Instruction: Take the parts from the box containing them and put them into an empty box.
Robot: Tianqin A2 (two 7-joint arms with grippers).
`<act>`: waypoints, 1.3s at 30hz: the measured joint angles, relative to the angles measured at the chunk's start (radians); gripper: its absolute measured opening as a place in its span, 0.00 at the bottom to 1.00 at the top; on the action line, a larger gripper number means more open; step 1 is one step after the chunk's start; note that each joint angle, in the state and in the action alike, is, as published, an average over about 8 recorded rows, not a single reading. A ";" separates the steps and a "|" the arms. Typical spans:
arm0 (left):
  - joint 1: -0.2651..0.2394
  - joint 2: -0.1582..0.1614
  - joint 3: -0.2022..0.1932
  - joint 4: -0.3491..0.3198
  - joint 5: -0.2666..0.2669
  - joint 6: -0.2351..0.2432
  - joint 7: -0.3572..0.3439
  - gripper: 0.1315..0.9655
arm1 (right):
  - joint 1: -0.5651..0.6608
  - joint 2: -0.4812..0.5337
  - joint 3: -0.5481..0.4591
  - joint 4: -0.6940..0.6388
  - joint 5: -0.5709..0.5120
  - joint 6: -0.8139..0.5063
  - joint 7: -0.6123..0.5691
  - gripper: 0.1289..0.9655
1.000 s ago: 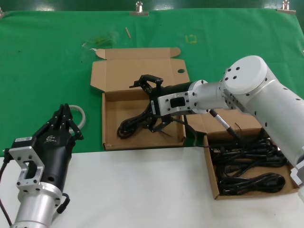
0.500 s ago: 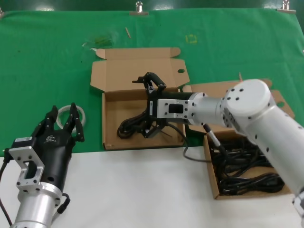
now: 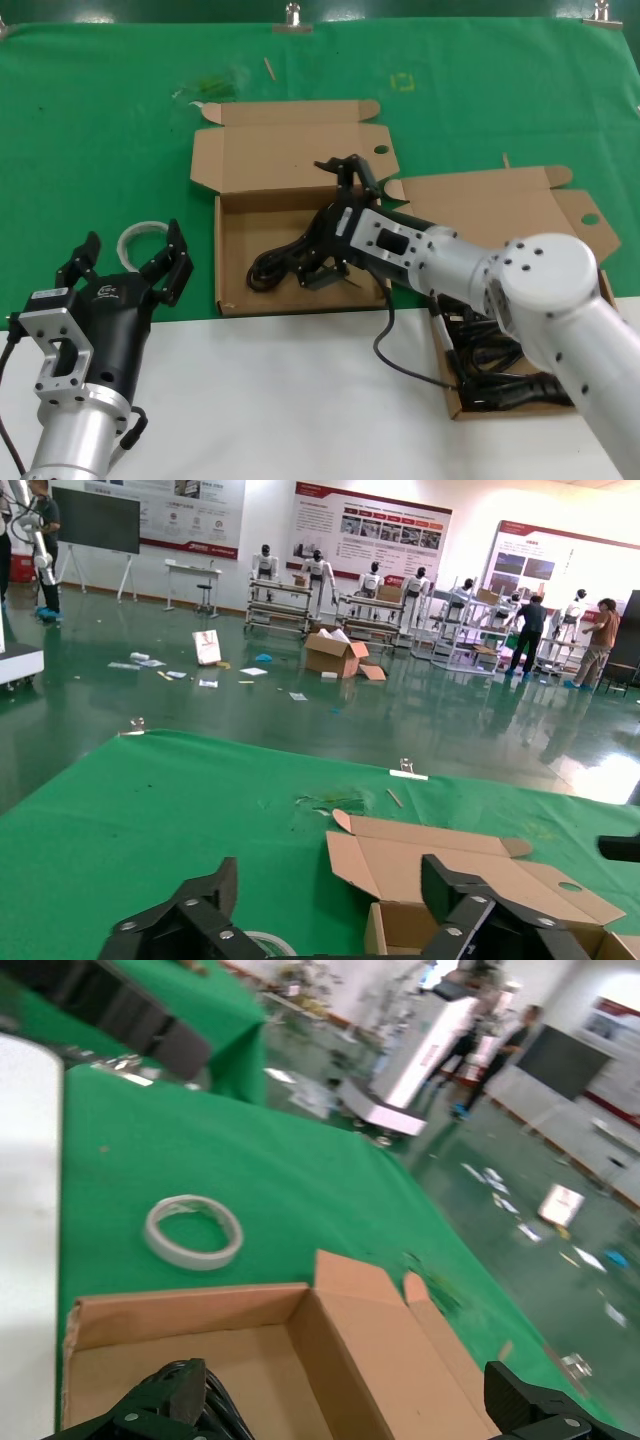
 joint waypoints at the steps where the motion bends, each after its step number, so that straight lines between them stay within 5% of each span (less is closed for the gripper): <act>1: 0.000 0.000 0.000 0.000 0.000 0.000 0.000 0.48 | -0.015 0.003 0.009 0.015 0.004 0.010 0.010 0.99; 16: 0.000 0.000 0.000 0.000 0.000 0.000 0.000 0.86 | -0.240 0.044 0.146 0.250 0.059 0.163 0.157 1.00; 25: 0.000 0.000 0.000 0.000 0.000 0.000 0.001 0.97 | -0.378 0.069 0.230 0.393 0.092 0.257 0.247 1.00; 39: 0.000 0.000 0.000 0.000 0.000 0.000 0.000 1.00 | -0.588 0.107 0.358 0.612 0.144 0.400 0.385 1.00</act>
